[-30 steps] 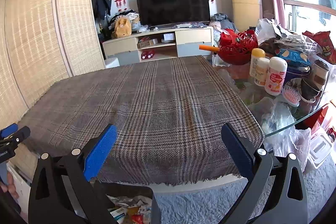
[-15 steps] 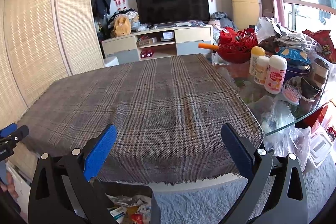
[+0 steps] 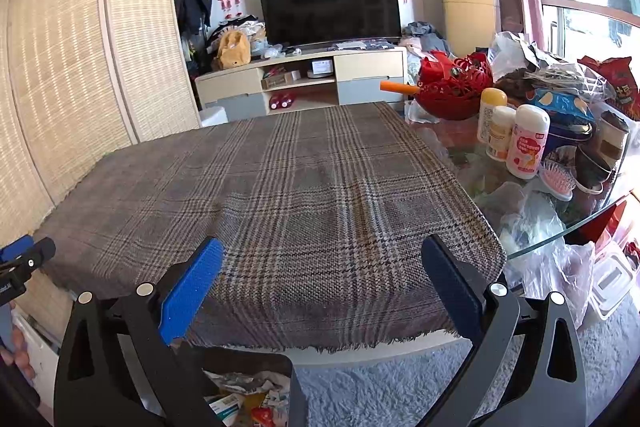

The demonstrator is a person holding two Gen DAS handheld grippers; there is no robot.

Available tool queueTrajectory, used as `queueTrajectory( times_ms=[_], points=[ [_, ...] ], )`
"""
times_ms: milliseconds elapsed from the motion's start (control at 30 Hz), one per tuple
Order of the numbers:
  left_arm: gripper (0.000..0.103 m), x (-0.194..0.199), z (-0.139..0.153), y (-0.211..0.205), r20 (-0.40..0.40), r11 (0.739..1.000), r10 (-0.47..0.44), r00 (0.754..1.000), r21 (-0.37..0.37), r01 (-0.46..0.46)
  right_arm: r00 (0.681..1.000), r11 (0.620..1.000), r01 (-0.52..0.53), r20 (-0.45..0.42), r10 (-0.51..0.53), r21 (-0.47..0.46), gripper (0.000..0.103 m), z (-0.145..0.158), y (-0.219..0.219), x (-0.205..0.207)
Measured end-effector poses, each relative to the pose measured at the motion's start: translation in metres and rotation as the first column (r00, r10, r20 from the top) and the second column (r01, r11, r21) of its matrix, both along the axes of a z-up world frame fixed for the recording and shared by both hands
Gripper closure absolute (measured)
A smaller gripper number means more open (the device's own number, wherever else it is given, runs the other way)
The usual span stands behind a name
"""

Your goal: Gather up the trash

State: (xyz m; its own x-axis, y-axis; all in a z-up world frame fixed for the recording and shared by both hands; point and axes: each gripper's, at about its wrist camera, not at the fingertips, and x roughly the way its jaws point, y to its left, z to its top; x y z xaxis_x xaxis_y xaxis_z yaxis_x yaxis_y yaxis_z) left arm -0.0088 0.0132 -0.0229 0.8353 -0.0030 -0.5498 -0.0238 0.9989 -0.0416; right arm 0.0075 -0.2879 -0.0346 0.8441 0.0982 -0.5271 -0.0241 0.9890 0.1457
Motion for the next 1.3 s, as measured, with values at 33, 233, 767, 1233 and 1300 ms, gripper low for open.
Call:
queueTrajectory(
  times_ms=[33,233,767,1233,1300],
  points=[
    [0.008,0.0001,-0.0002,0.0002,-0.001,1.000,0.000,1.000,0.000,0.000,1.000,1.000,0.000,-0.001,0.000,0.000,0.003,-0.0002,0.0001,0.0002],
    [0.008,0.0017,-0.0007,-0.0005,-0.004,1.000,-0.002,1.000,0.001,0.002,1.000,1.000,0.002,-0.006,-0.002,0.003,0.003,-0.0012,-0.0002,0.0021],
    [0.008,0.0039,-0.0049,-0.0011,-0.015,1.000,-0.011,1.000,-0.003,0.010,1.000,1.000,0.008,-0.012,-0.007,0.018,0.003,-0.0027,-0.0058,0.0033],
    [0.008,0.0034,-0.0050,-0.0016,-0.016,1.000,-0.013,1.000,-0.001,0.013,1.000,1.000,0.010,-0.016,-0.009,0.023,0.003,-0.0028,-0.0081,0.0035],
    [0.008,0.0031,-0.0048,-0.0021,-0.014,1.000,-0.012,1.000,-0.001,0.012,1.000,1.000,0.012,-0.011,-0.012,0.027,0.003,-0.0022,-0.0090,0.0027]
  ],
)
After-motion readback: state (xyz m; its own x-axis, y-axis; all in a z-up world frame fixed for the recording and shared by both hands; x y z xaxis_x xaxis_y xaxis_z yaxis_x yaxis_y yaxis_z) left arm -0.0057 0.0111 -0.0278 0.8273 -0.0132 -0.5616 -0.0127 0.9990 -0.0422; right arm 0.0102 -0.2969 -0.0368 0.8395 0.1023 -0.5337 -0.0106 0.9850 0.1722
